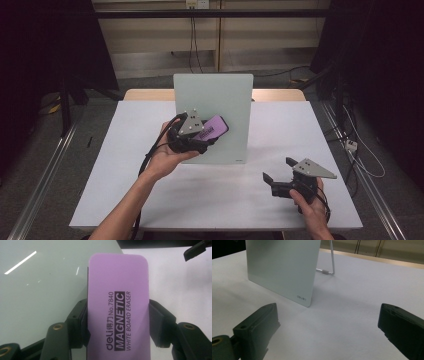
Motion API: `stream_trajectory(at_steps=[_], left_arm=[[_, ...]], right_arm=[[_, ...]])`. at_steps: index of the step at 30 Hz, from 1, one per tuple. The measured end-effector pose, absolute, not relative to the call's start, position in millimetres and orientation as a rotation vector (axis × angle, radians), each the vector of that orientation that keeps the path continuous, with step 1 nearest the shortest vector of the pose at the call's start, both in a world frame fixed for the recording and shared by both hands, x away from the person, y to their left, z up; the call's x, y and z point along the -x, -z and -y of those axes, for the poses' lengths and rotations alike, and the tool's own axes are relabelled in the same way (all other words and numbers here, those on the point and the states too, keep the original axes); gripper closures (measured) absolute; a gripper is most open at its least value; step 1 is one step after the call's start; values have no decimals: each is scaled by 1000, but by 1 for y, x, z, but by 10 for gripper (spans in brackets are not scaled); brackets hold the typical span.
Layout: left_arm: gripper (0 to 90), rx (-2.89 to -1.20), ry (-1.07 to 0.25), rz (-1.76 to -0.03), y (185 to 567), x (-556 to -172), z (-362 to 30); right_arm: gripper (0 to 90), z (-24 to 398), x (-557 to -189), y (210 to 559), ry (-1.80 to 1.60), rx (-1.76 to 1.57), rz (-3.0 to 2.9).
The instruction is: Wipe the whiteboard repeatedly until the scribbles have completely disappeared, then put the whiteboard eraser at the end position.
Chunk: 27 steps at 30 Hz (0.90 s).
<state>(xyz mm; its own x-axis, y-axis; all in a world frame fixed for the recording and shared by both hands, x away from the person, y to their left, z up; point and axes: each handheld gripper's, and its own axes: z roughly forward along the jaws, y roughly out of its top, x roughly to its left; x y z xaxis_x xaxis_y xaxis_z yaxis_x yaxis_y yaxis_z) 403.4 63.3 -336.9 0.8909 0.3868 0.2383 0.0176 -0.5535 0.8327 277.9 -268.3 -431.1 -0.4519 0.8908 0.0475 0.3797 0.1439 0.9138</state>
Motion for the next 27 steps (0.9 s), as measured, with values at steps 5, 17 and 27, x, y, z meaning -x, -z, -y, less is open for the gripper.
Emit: stream_trajectory(at_steps=[5, 17, 27], left_arm=[[410, -2135, -484, -288, 338, -400, -67], [410, -2158, -435, -289, 345, -397, -71], [410, -2216, -368, -308, 351, -393, -70]], right_arm=[[27, 269, -277, 431, -1283, -1212, -1905], [27, 270, -276, 431, -1280, -1218, -1905], [27, 270, -276, 431, -1281, -1228, -1896]])
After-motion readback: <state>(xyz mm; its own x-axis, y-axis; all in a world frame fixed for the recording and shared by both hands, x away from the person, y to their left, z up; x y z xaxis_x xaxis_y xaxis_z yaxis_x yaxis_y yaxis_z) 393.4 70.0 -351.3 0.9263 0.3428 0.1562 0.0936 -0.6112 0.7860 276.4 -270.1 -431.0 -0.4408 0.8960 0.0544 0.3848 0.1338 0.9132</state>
